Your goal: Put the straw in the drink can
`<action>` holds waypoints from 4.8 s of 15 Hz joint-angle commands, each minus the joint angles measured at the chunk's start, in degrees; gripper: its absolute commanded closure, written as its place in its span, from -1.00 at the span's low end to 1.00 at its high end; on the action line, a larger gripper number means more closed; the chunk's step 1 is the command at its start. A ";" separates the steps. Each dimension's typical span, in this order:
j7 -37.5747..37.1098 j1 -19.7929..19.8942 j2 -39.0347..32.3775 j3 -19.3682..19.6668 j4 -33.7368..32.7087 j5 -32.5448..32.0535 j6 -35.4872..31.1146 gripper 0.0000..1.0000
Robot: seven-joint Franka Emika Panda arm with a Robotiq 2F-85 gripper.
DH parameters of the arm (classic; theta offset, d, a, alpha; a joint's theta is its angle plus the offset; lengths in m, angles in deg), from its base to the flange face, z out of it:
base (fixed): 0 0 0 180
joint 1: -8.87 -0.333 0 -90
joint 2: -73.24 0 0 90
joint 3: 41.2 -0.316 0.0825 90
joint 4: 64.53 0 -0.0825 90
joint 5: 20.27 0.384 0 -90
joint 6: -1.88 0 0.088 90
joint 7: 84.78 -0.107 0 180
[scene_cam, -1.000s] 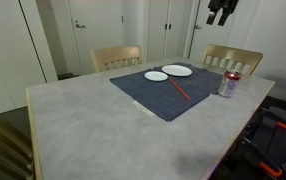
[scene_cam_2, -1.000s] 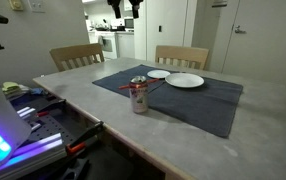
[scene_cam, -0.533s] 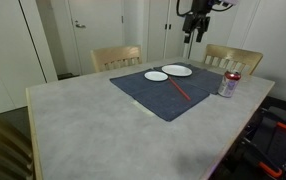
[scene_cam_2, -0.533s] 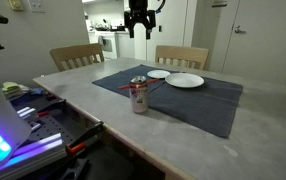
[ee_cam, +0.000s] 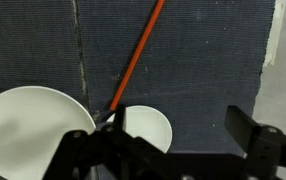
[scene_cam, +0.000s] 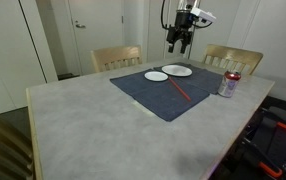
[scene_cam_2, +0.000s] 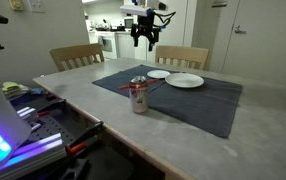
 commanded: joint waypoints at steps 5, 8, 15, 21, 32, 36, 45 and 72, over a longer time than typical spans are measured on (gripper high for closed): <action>-5.62 0.95 -1.43 -1.31 -0.49 -1.78 -3.28 -1.00; -12.66 -0.09 -3.08 -1.60 0.19 -1.83 -6.42 -1.00; -39.54 -5.60 -10.10 0.51 1.82 -3.60 -15.51 -1.00; -49.71 -5.78 -11.65 4.32 0.69 -5.98 -14.81 -1.00; -36.74 -2.60 -18.68 1.75 -3.78 -5.55 -12.27 -1.00; -29.90 -1.93 -20.03 1.62 -5.59 -6.58 -12.23 -1.00; -27.70 -1.72 -19.70 1.42 -5.56 -6.99 -13.48 -1.00; -27.04 -0.27 -23.00 1.69 -7.53 -7.47 -13.31 -0.34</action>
